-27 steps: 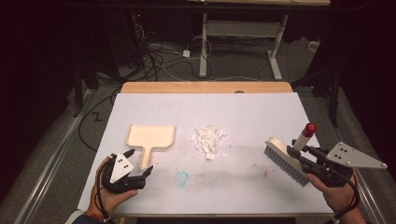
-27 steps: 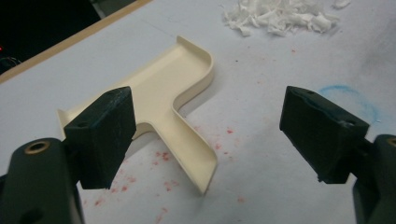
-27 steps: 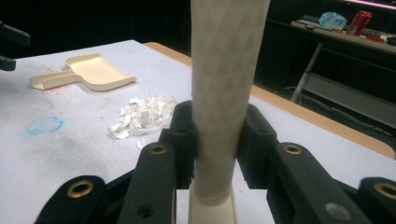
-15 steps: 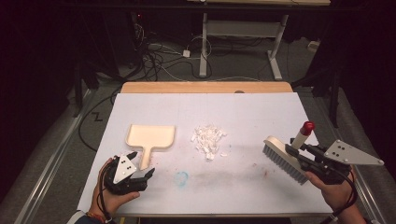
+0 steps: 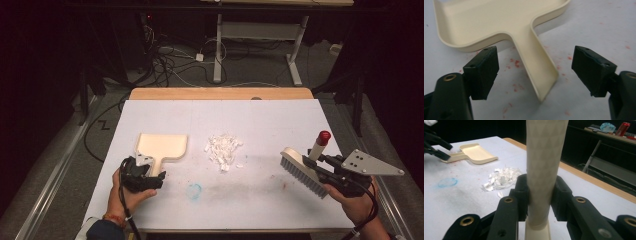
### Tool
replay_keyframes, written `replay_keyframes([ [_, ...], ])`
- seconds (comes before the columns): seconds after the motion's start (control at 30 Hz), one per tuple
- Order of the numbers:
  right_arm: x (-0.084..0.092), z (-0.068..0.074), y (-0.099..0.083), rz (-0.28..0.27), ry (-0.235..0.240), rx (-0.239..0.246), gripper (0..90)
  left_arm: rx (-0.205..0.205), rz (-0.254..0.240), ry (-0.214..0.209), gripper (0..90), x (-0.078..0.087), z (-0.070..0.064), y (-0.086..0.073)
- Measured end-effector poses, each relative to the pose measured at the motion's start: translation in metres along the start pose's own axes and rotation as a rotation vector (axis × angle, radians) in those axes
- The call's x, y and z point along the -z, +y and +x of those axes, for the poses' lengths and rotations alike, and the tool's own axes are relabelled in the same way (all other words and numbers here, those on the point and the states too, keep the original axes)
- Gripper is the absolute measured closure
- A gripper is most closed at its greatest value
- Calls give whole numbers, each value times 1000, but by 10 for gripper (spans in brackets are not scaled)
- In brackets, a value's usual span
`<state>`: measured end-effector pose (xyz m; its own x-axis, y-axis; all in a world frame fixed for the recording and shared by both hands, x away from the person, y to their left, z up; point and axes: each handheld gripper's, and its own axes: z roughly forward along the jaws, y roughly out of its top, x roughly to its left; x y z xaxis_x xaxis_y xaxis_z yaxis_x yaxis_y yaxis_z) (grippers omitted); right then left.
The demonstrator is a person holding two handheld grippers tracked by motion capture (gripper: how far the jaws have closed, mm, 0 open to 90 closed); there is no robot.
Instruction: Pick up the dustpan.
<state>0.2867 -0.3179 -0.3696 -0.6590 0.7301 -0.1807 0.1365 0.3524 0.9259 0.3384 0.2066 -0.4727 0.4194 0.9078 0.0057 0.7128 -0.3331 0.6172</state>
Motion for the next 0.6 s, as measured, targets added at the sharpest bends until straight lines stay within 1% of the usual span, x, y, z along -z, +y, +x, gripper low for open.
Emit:
replay_keyframes([
  [0.07, 0, -1, -1, 3, -1, -4, 710, 32, 38, -11, 272, -11, 2, 5],
  [0.1, 0, -1, -1, 3, -2, -5, 710, 40, 32, -23, 276, -14, 4, 6],
  [0.13, 0, -2, -1, 2, -1, -7, 710, 39, 29, -27, 279, -15, 4, 8],
  [0.27, 0, -3, -2, 4, -3, -14, 710, 33, 41, -28, 341, -17, 5, 13],
  [0.33, -1, -3, -3, 6, -1, -17, 710, 36, 42, -29, 371, -18, 6, 14],
  [0.4, -1, -3, -3, 7, 5, -20, 710, 33, 56, -28, 410, -18, 7, 16],
  [0.47, -3, -2, -3, 12, 13, -16, 710, 33, 67, -27, 431, -19, 7, 19],
  [0.53, -4, -1, -3, 17, 16, -16, 710, 24, 70, -28, 473, -20, 7, 21],
  [0.6, -5, -1, -3, 21, 17, -15, 710, 26, 77, -33, 501, -21, 8, 23],
])
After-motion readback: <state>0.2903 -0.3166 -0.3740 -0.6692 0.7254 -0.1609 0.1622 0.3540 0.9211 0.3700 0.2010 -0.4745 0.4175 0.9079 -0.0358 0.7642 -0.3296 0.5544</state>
